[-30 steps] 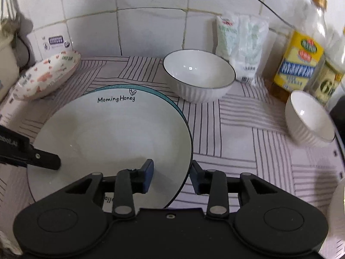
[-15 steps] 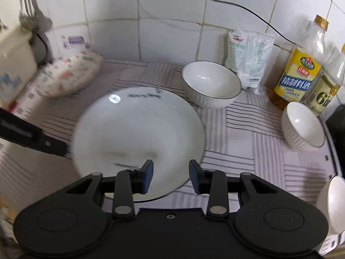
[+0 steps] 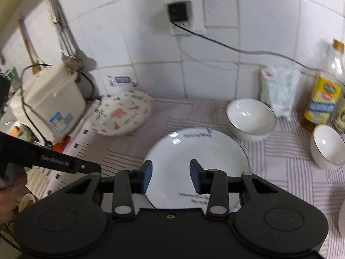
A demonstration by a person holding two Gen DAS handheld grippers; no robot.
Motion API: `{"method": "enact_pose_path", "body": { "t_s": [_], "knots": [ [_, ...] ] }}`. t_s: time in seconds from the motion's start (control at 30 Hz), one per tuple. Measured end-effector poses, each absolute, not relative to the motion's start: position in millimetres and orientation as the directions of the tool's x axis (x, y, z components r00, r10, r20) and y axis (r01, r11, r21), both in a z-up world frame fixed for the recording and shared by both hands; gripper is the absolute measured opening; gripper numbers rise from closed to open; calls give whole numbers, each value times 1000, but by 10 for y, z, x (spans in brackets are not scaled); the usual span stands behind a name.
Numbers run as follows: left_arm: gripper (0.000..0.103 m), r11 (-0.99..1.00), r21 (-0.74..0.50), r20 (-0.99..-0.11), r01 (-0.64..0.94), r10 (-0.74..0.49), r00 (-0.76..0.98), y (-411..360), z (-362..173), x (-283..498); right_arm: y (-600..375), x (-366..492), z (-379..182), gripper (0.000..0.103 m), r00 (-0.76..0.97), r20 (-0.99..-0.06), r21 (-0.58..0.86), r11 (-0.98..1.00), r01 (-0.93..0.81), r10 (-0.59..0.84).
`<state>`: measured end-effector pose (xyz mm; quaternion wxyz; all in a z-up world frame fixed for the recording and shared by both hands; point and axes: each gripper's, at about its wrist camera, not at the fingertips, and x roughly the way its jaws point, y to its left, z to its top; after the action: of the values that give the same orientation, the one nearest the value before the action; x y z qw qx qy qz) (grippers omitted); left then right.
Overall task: Organize plates and bowls
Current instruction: 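Reach to the pink bunny plate by the rice cooker and grasp its rim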
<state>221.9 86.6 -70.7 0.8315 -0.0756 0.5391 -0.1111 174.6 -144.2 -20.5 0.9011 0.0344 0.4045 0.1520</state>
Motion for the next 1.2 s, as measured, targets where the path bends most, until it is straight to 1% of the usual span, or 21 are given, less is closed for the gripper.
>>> {"method": "enact_pose_path", "body": {
  "t_s": [0.1,0.23,0.33,0.43,0.53,0.6,0.7,0.77,0.8,0.83,0.87,0.9,0.93,1.0,1.07,1.13,1.2],
  "knots": [
    [41,973,-219,-875,72,-229,427,1036,-669,2236,-1342,1830,-188,58,629,-695,198,934,-298,348],
    [41,977,-206,-863,48,-204,462,1271,-673,2310,-1166,2003,-235,58,627,-677,193,915,-354,386],
    [41,977,-209,-842,31,-196,502,1451,-730,2417,-1044,2150,-315,58,633,-646,207,896,-393,427],
    [41,977,-211,-801,11,-179,571,1610,-865,2585,-977,2378,-473,59,644,-620,257,891,-374,449],
    [41,983,-180,-775,-27,-125,619,1723,-1105,2822,-906,2642,-701,59,654,-602,328,888,-322,459],
    [41,984,-173,-770,-45,-107,628,1795,-1246,2969,-846,2823,-874,59,649,-608,367,886,-282,458],
    [41,986,-152,-786,-64,-82,613,1878,-1440,3191,-745,3062,-1130,59,622,-632,421,878,-227,463],
    [42,985,-157,-790,-67,-85,607,1907,-1533,3295,-652,3188,-1279,59,609,-655,428,884,-190,448],
    [44,985,-155,-792,-80,-76,606,1916,-1574,3326,-609,3257,-1350,59,597,-673,435,886,-159,438],
    [46,984,-146,-790,-106,-52,611,1933,-1612,3374,-588,3309,-1406,59,588,-680,451,882,-135,437],
    [49,982,-126,-782,-143,-10,623,1937,-1639,3405,-555,3373,-1469,59,581,-685,470,876,-109,440],
    [52,977,-105,-770,-185,38,637,1944,-1656,3437,-498,3434,-1521,59,576,-693,465,879,-103,434],
    [53,974,-90,-759,-209,69,648,1949,-1673,3465,-443,3479,-1555,59,570,-704,448,888,-107,424],
    [53,972,-89,-758,-217,75,648,1963,-1712,3540,-343,3593,-1662,59,546,-735,427,900,-90,403],
    [53,971,-90,-766,-222,75,638,1975,-1760,3617,-344,3659,-1751,58,534,-735,461,885,-57,417],
    [53,974,-82,-773,-212,72,630,1979,-1810,3670,-327,3671,-1793,56,539,-726,470,880,-62,426],
    [55,974,-88,-775,-210,66,629,1977,-1857,3699,-256,3671,-1798,51,559,-722,437,895,-88,407]
  ]
}}
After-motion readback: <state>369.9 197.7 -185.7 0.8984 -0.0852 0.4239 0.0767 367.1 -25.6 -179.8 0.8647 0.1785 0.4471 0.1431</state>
